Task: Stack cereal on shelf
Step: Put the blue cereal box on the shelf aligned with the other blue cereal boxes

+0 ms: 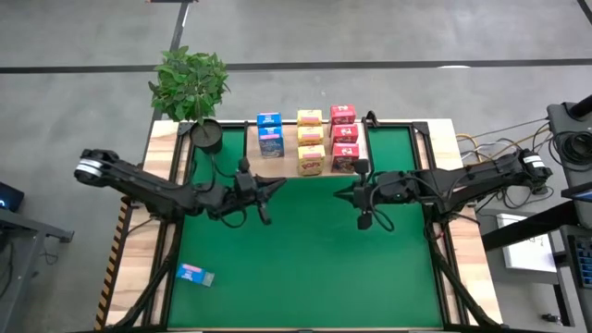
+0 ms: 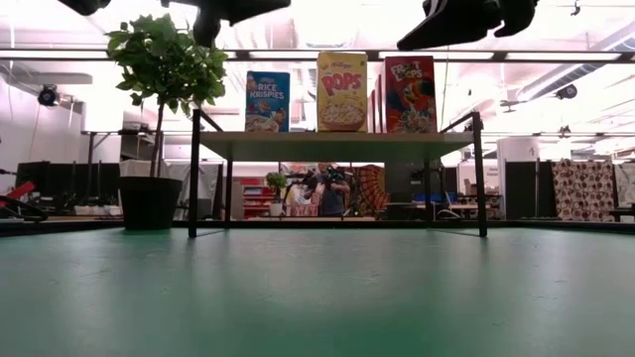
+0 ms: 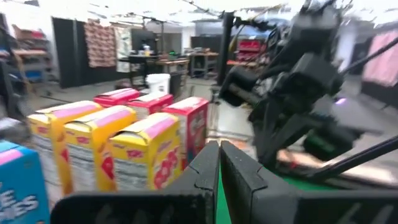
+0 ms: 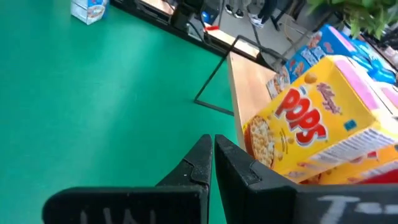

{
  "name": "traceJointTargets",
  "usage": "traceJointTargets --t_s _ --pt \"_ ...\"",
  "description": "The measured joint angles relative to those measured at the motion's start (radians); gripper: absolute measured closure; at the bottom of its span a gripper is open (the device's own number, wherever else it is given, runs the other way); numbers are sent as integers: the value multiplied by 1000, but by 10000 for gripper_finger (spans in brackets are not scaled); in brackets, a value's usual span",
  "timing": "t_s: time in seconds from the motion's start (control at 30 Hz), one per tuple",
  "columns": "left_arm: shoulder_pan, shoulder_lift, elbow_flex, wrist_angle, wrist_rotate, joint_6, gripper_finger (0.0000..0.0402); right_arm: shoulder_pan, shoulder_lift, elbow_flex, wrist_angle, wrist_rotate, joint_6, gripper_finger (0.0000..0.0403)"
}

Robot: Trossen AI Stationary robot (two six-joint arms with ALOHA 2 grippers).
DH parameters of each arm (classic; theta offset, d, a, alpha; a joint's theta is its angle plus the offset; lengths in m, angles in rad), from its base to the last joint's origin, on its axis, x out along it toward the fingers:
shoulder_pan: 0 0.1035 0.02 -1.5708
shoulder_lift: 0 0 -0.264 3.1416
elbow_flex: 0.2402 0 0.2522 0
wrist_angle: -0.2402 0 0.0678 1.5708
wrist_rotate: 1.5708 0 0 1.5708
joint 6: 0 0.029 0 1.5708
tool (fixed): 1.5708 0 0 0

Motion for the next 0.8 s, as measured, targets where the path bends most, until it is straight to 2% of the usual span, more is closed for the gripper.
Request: traceJointTargets --t_s 0.27,0.37,0.47,0.67,0.73,0.8 --pt "0 -22 1 -13 87 -171 402 0 0 5 39 -70 -64 394" --pt "0 -26 54 -145 154 -249 402 0 0 6 40 -70 -84 394" --pt "0 -25 177 -449 247 -353 402 0 0 6 43 -69 -105 394" --pt "-34 46 558 -1442 556 -408 402 0 0 6 47 -68 -133 394" --pt "-70 87 654 -1671 579 -423 402 0 0 6 51 -68 -133 394" --pt "-104 120 733 -1832 580 -439 402 0 0 6 58 -68 -131 394"
